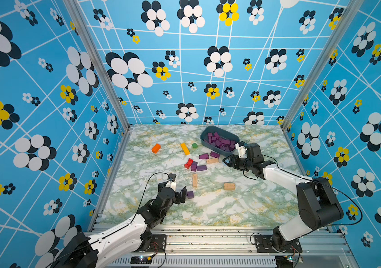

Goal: Pick purple bricks into the storage bin
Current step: Pick up the building block from the center of the board.

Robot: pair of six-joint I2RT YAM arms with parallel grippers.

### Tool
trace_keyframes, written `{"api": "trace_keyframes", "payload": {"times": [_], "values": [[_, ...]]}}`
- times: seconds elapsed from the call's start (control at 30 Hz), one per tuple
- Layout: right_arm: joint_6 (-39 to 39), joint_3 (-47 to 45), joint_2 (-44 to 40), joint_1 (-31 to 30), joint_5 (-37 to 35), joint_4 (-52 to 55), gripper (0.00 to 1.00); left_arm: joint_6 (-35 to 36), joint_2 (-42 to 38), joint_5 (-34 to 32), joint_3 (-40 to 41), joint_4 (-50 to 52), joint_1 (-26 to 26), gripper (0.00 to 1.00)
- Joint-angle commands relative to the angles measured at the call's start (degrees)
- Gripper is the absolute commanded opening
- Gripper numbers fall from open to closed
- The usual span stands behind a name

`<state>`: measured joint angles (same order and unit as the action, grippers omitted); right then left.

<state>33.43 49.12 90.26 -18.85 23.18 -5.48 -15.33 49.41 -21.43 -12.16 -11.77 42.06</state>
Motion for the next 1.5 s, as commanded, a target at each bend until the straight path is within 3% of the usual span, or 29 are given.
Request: {"api": "trace_keyframes", "payload": {"times": [0.0,0.13,0.27,0.43,0.8,1.17,1.2,1.4,1.47], "values": [[4.6,-4.01,-2.2,-0.96,2.44,-6.39,0.6,-4.61,0.49,-0.18,-4.37,7.14,0.2,1.0],[4.62,-6.25,-4.54,-2.52,1.29,-6.25,0.6,-9.79,0.45,-1.64,-7.7,14.49,1.11,0.99],[0.29,-9.32,-8.59,-4.66,-4.98,-3.15,0.61,-13.37,0.2,-3.46,-9.87,20.17,2.52,1.0],[-2.17,-14.54,-11.3,-4.97,-9.99,-6.67,0.63,-17.28,2.9,-3.52,-12.1,24.4,3.96,0.99],[-1.09,-14.94,-8.0,-4.94,-3.19,-13.46,0.65,-23.67,7.8,-1.16,-13.99,26.8,6.59,0.99],[-0.6,-15.2,-7.59,-4.97,-2.0,-15.12,0.66,-23.12,15.5,-0.04,-16.11,23.95,6.57,0.99],[-0.65,-15.2,-7.47,-4.97,-2.16,-15.11,0.66,-22.85,16.01,0.0,-16.35,23.88,6.63,0.99],[-0.73,-15.11,-7.31,-4.97,-2.61,-14.74,0.66,-21.73,17.61,1.02,-16.86,22.78,5.89,0.69],[-0.73,-15.11,-7.32,-4.97,-2.74,-14.6,0.66,-21.72,17.62,1.05,-16.74,22.18,5.67,0.68]]}}
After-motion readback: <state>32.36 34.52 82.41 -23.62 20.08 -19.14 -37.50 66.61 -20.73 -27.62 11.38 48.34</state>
